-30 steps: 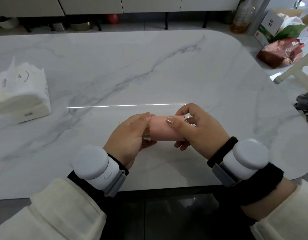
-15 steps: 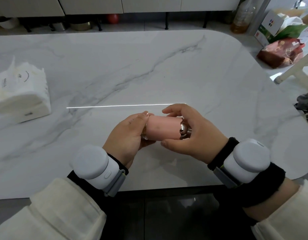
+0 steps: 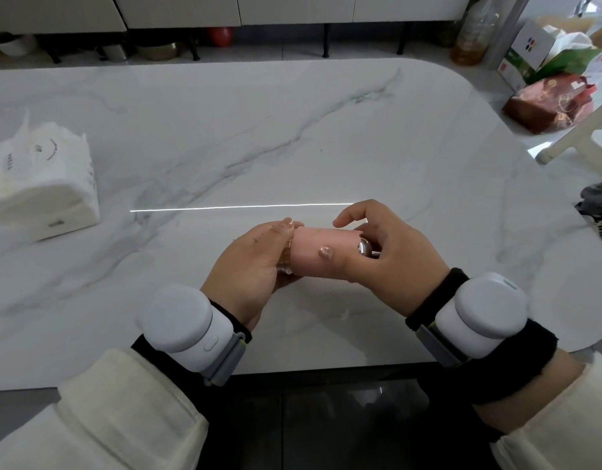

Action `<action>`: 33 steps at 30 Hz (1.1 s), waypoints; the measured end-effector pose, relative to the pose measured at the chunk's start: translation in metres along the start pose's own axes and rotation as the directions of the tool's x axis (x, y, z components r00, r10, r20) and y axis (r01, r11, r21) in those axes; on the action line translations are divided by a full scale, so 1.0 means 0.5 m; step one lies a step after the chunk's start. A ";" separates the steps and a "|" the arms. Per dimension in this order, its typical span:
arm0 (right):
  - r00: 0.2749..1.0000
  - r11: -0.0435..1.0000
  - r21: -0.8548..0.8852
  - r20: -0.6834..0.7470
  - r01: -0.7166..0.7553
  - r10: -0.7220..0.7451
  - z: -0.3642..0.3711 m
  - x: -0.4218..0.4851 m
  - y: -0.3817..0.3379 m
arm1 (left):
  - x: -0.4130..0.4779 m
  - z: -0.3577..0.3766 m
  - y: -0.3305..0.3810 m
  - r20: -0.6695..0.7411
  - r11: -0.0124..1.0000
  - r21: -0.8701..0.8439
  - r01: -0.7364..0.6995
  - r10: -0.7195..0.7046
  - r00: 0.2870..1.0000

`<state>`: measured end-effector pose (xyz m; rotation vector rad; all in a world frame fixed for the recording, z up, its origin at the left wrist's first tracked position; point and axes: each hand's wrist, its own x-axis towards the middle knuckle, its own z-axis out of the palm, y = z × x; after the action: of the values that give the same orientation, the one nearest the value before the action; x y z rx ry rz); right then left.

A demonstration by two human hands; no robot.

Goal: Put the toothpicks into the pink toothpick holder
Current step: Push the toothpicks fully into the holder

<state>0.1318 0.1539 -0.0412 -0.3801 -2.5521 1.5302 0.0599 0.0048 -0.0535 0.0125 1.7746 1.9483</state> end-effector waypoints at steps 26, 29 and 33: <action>0.992 0.992 -0.046 0.065 0.115 -0.112 0.004 0.001 -0.005 | 0.002 0.002 0.001 -0.002 1.000 0.004 0.012 -0.012 1.000; 0.994 0.994 -0.047 0.062 0.094 -0.091 0.003 0.002 -0.004 | 0.001 0.001 0.001 -0.006 1.000 0.012 0.011 -0.011 1.000; 0.997 0.998 -0.044 0.055 0.052 -0.049 0.004 0.004 0.001 | 0.002 0.000 0.000 -0.007 1.000 0.017 0.010 -0.010 1.000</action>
<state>0.1296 0.1531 -0.0426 -0.2808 -2.6201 1.4876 0.0588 0.0052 -0.0539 0.0025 1.7924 1.9287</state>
